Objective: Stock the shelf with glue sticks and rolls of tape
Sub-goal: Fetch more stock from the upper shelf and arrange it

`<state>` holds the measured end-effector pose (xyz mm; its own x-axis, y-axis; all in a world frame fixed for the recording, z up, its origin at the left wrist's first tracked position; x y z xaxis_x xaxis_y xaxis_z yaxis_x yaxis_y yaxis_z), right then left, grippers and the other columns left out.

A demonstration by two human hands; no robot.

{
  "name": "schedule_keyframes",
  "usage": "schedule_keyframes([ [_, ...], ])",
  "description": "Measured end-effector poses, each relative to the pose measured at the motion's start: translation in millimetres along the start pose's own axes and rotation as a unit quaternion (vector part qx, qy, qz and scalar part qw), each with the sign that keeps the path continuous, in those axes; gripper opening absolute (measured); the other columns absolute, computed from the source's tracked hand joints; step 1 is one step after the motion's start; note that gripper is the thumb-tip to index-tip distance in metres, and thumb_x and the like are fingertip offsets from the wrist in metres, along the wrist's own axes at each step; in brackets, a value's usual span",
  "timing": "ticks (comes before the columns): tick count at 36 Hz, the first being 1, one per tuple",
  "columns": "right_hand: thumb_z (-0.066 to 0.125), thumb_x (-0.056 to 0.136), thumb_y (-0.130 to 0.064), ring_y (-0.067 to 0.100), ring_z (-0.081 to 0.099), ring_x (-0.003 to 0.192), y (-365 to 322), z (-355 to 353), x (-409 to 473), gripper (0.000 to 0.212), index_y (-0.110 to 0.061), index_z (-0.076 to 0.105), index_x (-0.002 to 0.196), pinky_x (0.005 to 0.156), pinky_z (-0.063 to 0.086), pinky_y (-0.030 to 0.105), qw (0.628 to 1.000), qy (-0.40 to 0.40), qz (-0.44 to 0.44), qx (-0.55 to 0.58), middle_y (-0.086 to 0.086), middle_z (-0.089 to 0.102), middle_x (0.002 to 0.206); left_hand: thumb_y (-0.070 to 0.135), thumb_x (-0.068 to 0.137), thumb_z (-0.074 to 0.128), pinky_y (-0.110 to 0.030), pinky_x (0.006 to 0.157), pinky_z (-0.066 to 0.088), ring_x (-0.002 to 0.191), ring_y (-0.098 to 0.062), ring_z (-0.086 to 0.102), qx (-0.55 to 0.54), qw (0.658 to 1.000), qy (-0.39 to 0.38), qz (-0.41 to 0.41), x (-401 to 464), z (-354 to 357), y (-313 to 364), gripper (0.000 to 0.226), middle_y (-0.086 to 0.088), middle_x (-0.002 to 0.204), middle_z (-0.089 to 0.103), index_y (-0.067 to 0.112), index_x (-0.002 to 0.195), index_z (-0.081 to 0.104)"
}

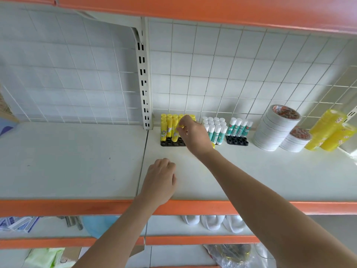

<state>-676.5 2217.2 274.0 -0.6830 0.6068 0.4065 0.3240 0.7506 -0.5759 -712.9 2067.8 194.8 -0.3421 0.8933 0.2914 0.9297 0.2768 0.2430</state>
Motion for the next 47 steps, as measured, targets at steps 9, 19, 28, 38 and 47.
schedule_keyframes([
  [9, 0.054, 0.095, -0.018, 0.032, 0.06, 0.077, 6, 25, 23, 0.012, -0.008, 0.055, 0.102, 0.067, 0.05, 0.04, 0.999, -0.042, 0.014, -0.028, 0.012, 0.066, 0.084, 0.013, 0.079, 0.06, -0.036, 0.07, 0.046, 0.085, -0.025, 0.055, 0.006, 1.0, 0.0, 0.003, 1, -3, 3, 0.008, -0.003, 0.088, 0.053, 0.011, 0.086, 0.058],
  [19, 0.059, 0.089, -0.005, 0.032, 0.06, 0.082, 3, 34, 30, 0.01, -0.002, 0.067, 0.095, 0.059, 0.046, 0.033, 0.991, -0.003, -0.094, -0.091, 0.012, 0.062, 0.101, 0.017, 0.089, 0.046, -0.035, 0.082, 0.041, 0.099, -0.025, 0.05, 0.019, 1.0, -0.022, 0.002, 1, -2, 2, 0.016, -0.005, 0.101, 0.052, 0.01, 0.099, 0.056],
  [28, 0.05, 0.078, 0.006, 0.035, 0.056, 0.088, 1, 34, 35, 0.027, -0.001, 0.066, 0.098, 0.065, 0.051, 0.042, 0.963, -0.076, -0.125, -0.227, 0.012, 0.062, 0.098, 0.012, 0.074, 0.066, -0.037, 0.065, 0.048, 0.079, -0.026, 0.055, 0.021, 1.0, 0.015, 0.008, 1, 1, -1, 0.012, -0.005, 0.084, 0.055, 0.009, 0.081, 0.058],
  [38, 0.04, 0.097, -0.013, 0.027, 0.04, 0.131, -8, 22, 19, 0.048, -0.016, 0.037, 0.145, 0.095, 0.045, 0.041, 0.943, -0.206, -0.054, -0.254, -0.003, 0.031, 0.155, 0.01, 0.066, 0.073, -0.038, 0.058, 0.048, 0.073, -0.027, 0.055, 0.037, 0.999, 0.024, 0.013, 0, -1, 1, 0.019, -0.005, 0.078, 0.054, 0.01, 0.077, 0.056],
  [47, 0.057, 0.087, -0.007, 0.035, 0.057, 0.103, 2, -20, -32, 0.025, -0.008, 0.068, 0.11, 0.079, 0.051, 0.045, 0.983, -0.003, -0.105, -0.15, 0.011, 0.067, 0.106, 0.014, 0.078, 0.062, -0.039, 0.068, 0.045, 0.082, -0.027, 0.053, 0.027, 1.0, 0.014, -0.003, 2, 3, -2, 0.007, -0.004, 0.085, 0.054, 0.013, 0.081, 0.056],
])
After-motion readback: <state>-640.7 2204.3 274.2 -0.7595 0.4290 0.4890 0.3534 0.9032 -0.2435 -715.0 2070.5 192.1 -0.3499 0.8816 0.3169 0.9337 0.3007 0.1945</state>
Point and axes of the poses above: each hand's wrist, its own x-axis towards the middle knuckle, its own z-axis out of the palm, y = z × x, the point moved 3 cm from there along x, towards the middle knuckle
